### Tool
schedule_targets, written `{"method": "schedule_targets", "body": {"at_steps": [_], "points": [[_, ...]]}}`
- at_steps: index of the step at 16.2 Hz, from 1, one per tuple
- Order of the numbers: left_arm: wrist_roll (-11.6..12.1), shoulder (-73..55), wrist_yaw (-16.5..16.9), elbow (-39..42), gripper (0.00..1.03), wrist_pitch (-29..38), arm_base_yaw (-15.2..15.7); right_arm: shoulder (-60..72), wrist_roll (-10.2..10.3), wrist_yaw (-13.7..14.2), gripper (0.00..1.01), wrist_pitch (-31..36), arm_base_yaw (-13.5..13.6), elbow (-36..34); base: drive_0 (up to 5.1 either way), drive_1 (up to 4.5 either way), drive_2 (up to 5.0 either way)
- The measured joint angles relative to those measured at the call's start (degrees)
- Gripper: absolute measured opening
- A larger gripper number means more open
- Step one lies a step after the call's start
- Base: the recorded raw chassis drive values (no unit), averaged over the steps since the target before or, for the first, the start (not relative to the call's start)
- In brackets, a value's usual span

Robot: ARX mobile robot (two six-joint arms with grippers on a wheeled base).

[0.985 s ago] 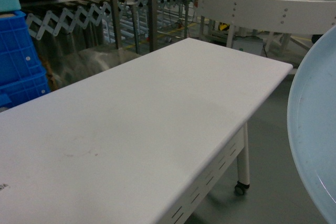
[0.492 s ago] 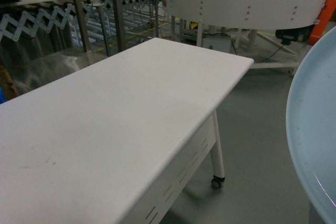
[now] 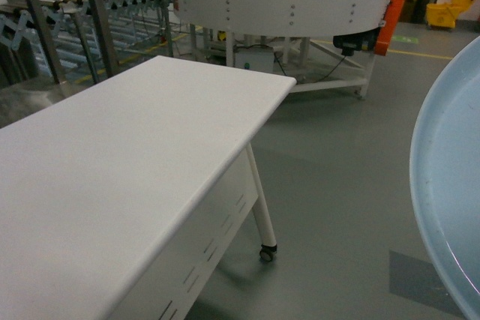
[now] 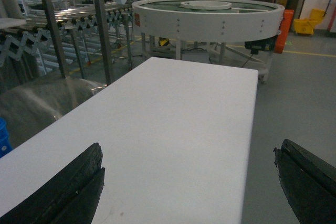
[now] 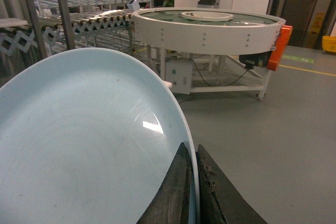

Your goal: Place blue tray on left shelf second layer neatly

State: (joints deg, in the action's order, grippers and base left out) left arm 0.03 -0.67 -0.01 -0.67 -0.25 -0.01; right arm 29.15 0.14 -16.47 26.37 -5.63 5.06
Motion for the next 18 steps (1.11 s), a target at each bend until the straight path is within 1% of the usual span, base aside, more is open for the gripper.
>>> {"method": "schedule_targets", "body": {"at_steps": [14,15,18], "points": [[0.0,0.0,0.0,0.0,0.98,0.0,0.0,0.0,0.0,0.0,0.02,0.0,0.0,0.0,-1.5,-1.51,-1.5],[0.0,0.0,0.0,0.0,0.98,0.0,0.0,0.0,0.0,0.0,0.02,0.0,0.0,0.0,0.0,0.0,0.0],[0.0,0.0,0.0,0.0,0.98,-0.1,0.0,-0.1,0.0,0.2,0.02,0.2,0.0,0.0,0.1,4.26,-4.1]]}}
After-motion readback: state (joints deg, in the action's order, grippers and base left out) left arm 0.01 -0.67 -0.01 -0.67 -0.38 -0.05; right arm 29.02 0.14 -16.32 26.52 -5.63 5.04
